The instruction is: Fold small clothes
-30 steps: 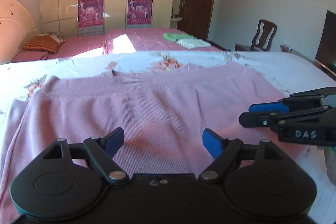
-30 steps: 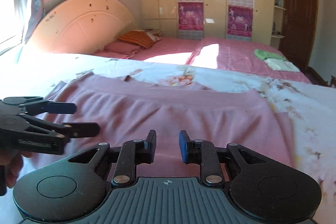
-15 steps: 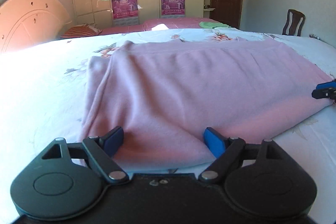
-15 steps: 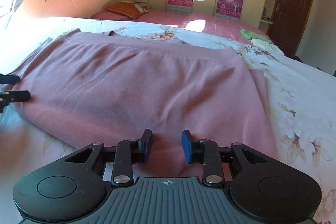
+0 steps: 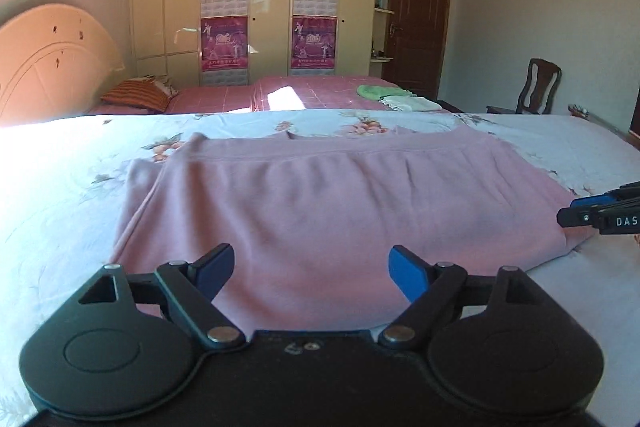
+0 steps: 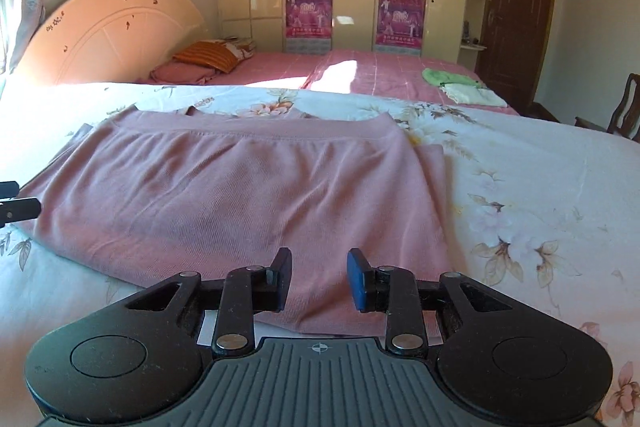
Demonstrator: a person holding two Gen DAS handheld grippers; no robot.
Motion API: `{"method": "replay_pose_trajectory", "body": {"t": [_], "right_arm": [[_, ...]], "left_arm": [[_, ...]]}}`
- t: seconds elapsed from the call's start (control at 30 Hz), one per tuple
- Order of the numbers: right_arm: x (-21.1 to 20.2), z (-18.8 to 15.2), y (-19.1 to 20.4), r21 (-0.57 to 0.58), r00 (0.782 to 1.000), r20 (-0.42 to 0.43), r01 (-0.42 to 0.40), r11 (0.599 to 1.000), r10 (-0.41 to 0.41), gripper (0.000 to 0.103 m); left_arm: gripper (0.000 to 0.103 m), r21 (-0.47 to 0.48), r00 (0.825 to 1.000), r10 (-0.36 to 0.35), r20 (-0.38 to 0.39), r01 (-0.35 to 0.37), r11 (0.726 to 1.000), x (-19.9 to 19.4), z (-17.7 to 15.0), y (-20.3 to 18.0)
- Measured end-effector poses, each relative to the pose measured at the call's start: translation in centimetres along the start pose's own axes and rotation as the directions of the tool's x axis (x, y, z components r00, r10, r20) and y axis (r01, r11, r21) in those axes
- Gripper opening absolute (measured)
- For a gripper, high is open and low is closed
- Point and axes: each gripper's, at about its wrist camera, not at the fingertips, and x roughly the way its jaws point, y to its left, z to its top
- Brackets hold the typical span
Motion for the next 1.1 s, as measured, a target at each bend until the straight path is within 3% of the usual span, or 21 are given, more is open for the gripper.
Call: {"method": "replay_pose_trajectory", "body": {"t": [0.1, 0.13, 0.2, 0.23, 0.3, 0.33, 0.4, 0.47, 0.53, 0.6, 0.63, 0.67, 0.7, 0.73, 0.8, 0.83, 0.9, 0.97, 1.0, 1.03, 1.1], "right_arm": [[2.4, -1.6, -0.8, 0.028, 0.993, -0.107, 0.057, 0.998, -0.054, 0.03], [2.2, -2.2, -1.6, 0.063, 0.996, -0.089, 0.034, 0.997, -0.029, 0.031], [1.1, -1.5, -2.0, 0.076, 0.995, -0.092, 0.037, 0.996, -0.029, 0.031], [0.0, -1.2, -2.4, 0.084, 0.997, -0.052, 0.055, 0.995, -0.051, 0.031], [-1.1, -1.1, -3.8, 0.113, 0.997, -0.006, 0.071, 0.991, -0.071, 0.031], [-0.9, -1.5, -4.7, 0.134, 0.995, -0.021, 0.095, 0.986, -0.093, 0.031], [1.0, -2.8, -6.1, 0.14, 0.985, -0.127, 0.132, 0.981, -0.115, 0.031], [0.6, -3.0, -6.0, 0.118, 0.987, -0.103, 0.132, 0.984, -0.12, 0.035], [-0.2, -2.3, -5.6, 0.125, 0.987, -0.106, 0.134, 0.983, -0.121, 0.035], [-1.6, -1.9, -4.9, 0.135, 0.994, -0.032, 0.106, 0.985, -0.103, 0.035], [-1.7, -1.9, -4.4, 0.126, 0.995, -0.011, 0.104, 0.987, -0.103, 0.035], [-1.1, -2.0, -4.1, 0.113, 0.993, -0.036, 0.12, 0.986, -0.117, 0.035], [0.0, -2.2, -3.9, 0.102, 0.986, -0.101, 0.141, 0.985, -0.13, 0.035], [0.6, -2.6, -3.8, 0.113, 0.986, -0.108, 0.141, 0.984, -0.129, 0.035], [0.2, -2.5, -3.9, 0.126, 0.986, -0.113, 0.136, 0.983, -0.122, 0.035], [-0.2, -2.1, -3.6, 0.129, 0.985, -0.121, 0.137, 0.982, -0.122, 0.035], [-1.9, -1.8, -3.0, 0.117, 0.993, -0.059, 0.109, 0.987, -0.103, 0.035], [-2.8, -2.0, -2.2, 0.078, 0.996, -0.008, 0.085, 0.993, -0.085, 0.035], [-2.2, -2.2, -1.9, 0.063, 0.996, -0.037, 0.084, 0.994, -0.082, 0.035], [-0.7, -2.6, -1.8, 0.056, 0.989, -0.119, 0.098, 0.994, -0.091, 0.035], [-0.6, -3.1, -1.8, 0.069, 0.99, -0.1, 0.102, 0.992, -0.095, 0.035]], "left_arm": [[0.086, -0.022, 0.993, 0.024, -0.113, -0.026, 0.999, 3.0, -0.7, -0.7], [0.087, -0.026, 0.982, 0.04, -0.183, -0.045, 0.999, 4.2, -1.5, -0.2], [0.083, -0.032, 0.989, 0.031, -0.142, -0.036, 0.999, 2.6, -1.7, 1.1], [0.08, -0.03, 0.992, 0.044, -0.118, -0.048, 0.998, 1.6, -1.7, 1.8], [0.085, -0.028, 0.993, 0.106, -0.051, -0.108, 0.994, -0.1, -2.2, 3.7], [0.087, -0.054, 0.99, 0.124, -0.066, -0.128, 0.99, -0.1, -2.6, 5.0], [0.086, -0.108, 0.979, 0.133, -0.156, -0.15, 0.983, 0.9, -3.7, 7.1], [0.085, -0.117, 0.987, 0.094, -0.128, -0.109, 0.987, 0.5, -4.3, 8.1], [0.081, -0.119, 0.987, 0.111, -0.115, -0.124, 0.985, -0.6, -3.6, 8.0], [0.085, -0.116, 0.989, 0.118, -0.084, -0.127, 0.985, -1.2, -3.5, 8.0], [0.085, -0.124, 0.985, 0.12, -0.123, -0.135, 0.983, -0.7, -3.7, 8.4], [0.087, -0.125, 0.978, 0.125, -0.165, -0.147, 0.981, 0.0, -4.1, 8.7], [0.089, -0.109, 0.981, 0.127, -0.145, -0.144, 0.984, -0.1, -4.3, 8.6], [0.09, -0.101, 0.981, 0.127, -0.148, -0.143, 0.985, 0.0, -4.4, 8.5], [0.089, -0.094, 0.975, 0.145, -0.167, -0.162, 0.982, -0.2, -3.9, 8.4], [0.084, -0.109, 0.974, 0.161, -0.157, -0.179, 0.978, -0.7, -3.7, 8.4], [0.084, -0.143, 0.977, 0.183, -0.112, -0.198, 0.97, -1.5, -3.7, 8.8], [0.087, -0.173, 0.964, 0.194, -0.182, -0.225, 0.959, -0.4, -4.4, 9.9], [0.087, -0.182, 0.969, 0.186, -0.161, -0.214, 0.96, -0.6, -4.6, 10.1], [0.088, -0.179, 0.969, 0.184, -0.164, -0.212, 0.961, -0.6, -4.6, 10.3], [0.088, -0.154, 0.966, 0.192, -0.176, -0.219, 0.963, -0.5, -4.4, 10.1]]}}
